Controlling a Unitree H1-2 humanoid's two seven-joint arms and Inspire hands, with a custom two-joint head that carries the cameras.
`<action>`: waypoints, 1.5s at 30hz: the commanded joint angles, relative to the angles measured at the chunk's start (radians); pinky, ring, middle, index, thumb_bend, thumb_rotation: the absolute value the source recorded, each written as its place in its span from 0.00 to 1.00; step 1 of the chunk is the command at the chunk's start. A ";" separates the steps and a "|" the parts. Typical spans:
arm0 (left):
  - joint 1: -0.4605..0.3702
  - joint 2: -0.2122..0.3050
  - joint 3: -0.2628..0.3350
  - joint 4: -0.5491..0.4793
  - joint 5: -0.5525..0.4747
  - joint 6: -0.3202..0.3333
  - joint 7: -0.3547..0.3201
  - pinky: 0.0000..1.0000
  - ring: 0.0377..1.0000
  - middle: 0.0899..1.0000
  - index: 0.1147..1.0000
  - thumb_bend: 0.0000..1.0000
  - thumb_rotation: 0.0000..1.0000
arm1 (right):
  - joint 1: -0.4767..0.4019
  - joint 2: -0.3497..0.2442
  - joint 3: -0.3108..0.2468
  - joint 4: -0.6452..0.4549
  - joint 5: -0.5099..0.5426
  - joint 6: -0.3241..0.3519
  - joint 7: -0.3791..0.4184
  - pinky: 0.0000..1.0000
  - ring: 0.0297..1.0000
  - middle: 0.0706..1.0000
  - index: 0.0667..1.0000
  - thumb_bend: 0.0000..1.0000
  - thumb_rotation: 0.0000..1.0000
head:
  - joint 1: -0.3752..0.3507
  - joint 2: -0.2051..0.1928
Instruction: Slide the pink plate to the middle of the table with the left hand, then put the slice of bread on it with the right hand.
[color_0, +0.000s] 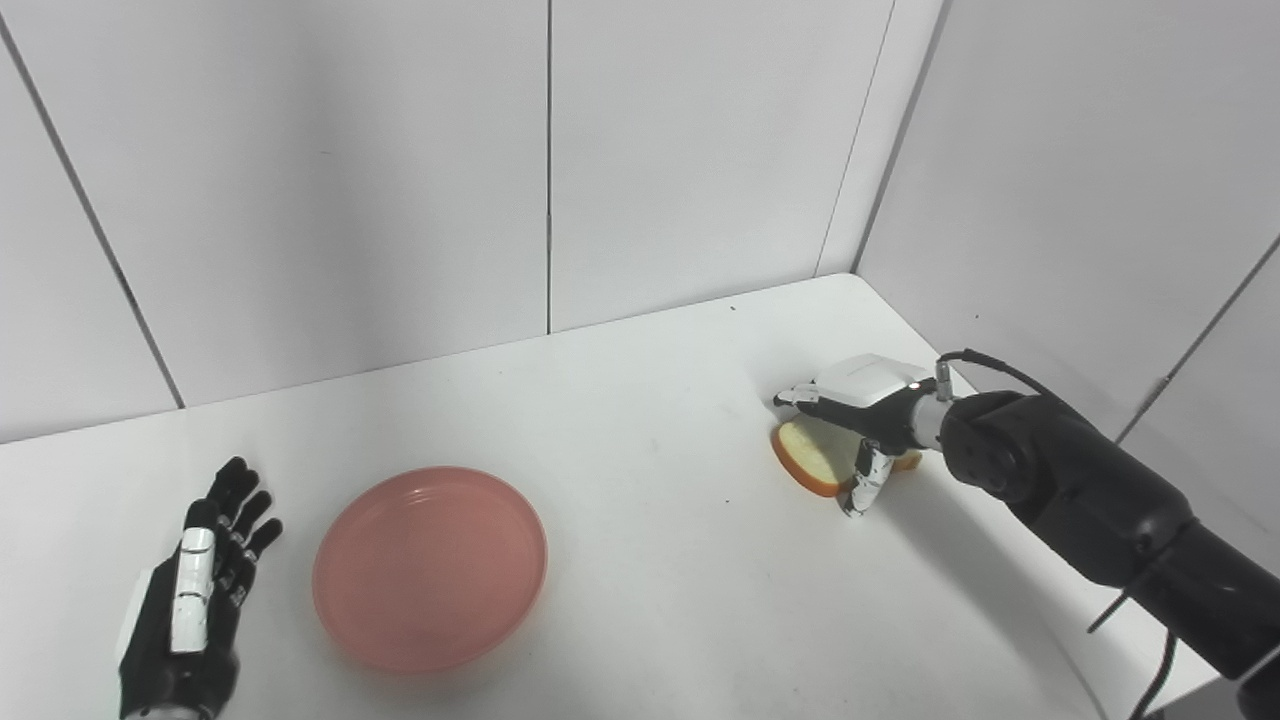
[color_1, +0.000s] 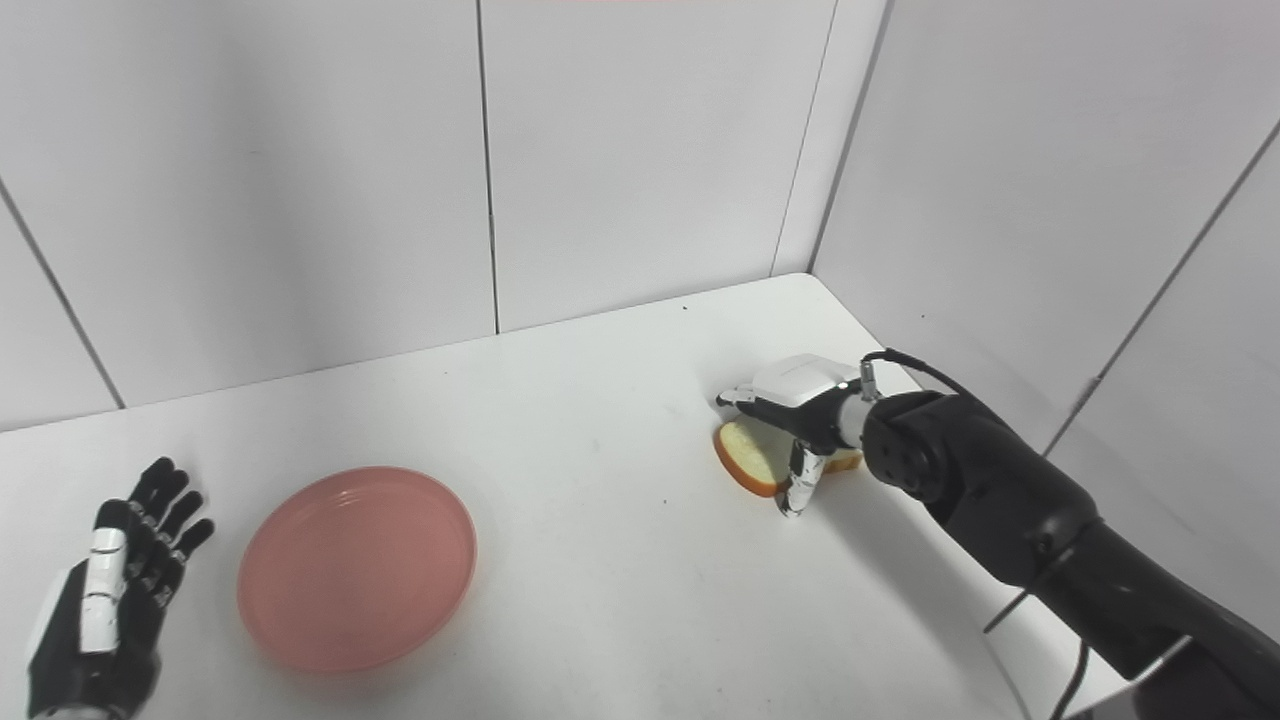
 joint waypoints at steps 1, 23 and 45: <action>0.012 -0.006 -0.004 -0.009 -0.005 0.015 0.000 0.93 0.96 0.97 0.89 0.77 0.94 | -0.038 -0.019 -0.024 0.004 -0.012 -0.017 -0.040 0.88 0.90 0.89 0.87 0.88 0.04 | 0.001 0.003; 0.014 -0.014 -0.006 -0.017 -0.021 0.020 -0.011 0.95 0.96 0.97 0.90 0.73 0.94 | -0.036 0.027 -0.110 0.019 -0.002 -0.134 -0.308 0.37 0.44 0.43 0.47 0.53 0.00 | 0.014 0.008; 0.023 -0.047 -0.042 -0.011 0.010 0.041 0.017 0.98 0.97 0.98 0.92 0.73 0.97 | -0.197 0.296 -0.088 -0.189 0.090 -0.116 -0.238 0.42 0.41 0.48 0.47 0.52 0.00 | 0.217 0.007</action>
